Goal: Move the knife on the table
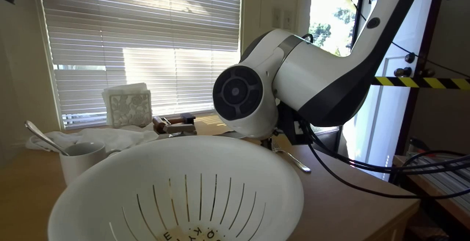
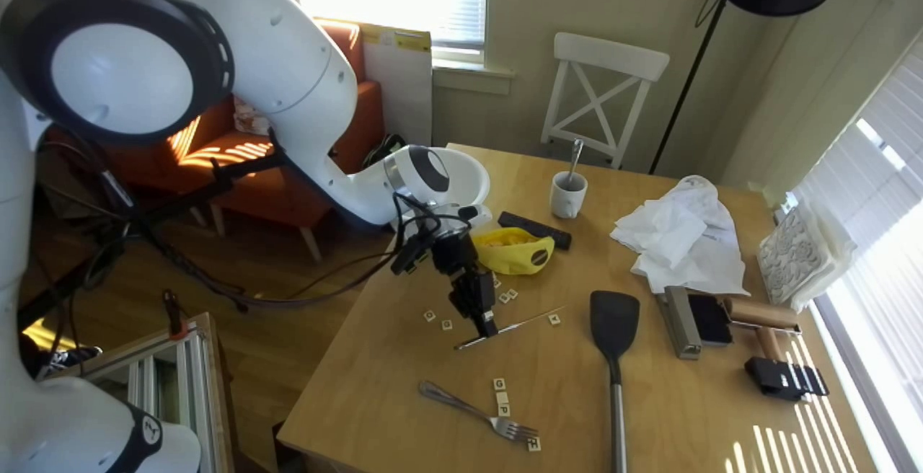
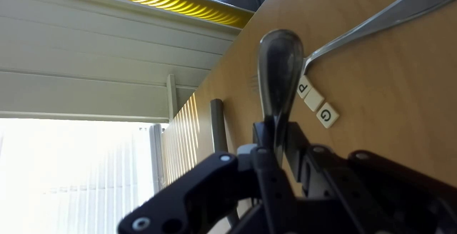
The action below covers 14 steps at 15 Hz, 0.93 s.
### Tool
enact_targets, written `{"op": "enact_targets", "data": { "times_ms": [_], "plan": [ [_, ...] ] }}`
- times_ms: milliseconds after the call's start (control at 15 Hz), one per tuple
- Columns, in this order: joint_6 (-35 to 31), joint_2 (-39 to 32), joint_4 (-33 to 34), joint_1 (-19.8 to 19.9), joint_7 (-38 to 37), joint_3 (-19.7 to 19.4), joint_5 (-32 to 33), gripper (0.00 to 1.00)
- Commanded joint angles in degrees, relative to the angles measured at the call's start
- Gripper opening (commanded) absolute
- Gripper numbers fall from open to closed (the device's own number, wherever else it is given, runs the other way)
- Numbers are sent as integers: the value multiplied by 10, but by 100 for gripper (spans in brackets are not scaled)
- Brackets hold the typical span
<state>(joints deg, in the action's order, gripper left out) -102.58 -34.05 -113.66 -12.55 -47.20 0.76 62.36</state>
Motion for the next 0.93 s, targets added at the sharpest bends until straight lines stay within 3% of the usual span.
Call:
{"op": "enact_targets", "data": {
  "times_ms": [0,67,267,667,867],
  "plan": [
    [5,-1,2,9,-1,10,3,16],
    [5,-1,2,9,-1,10,3,4],
    [-16,6,-18,5,-23,0,61,4],
    [4,-1,-42,15,-99,-11,257,4],
    [1,-7,-49,38,-120,-3,295,4]
  ]
}}
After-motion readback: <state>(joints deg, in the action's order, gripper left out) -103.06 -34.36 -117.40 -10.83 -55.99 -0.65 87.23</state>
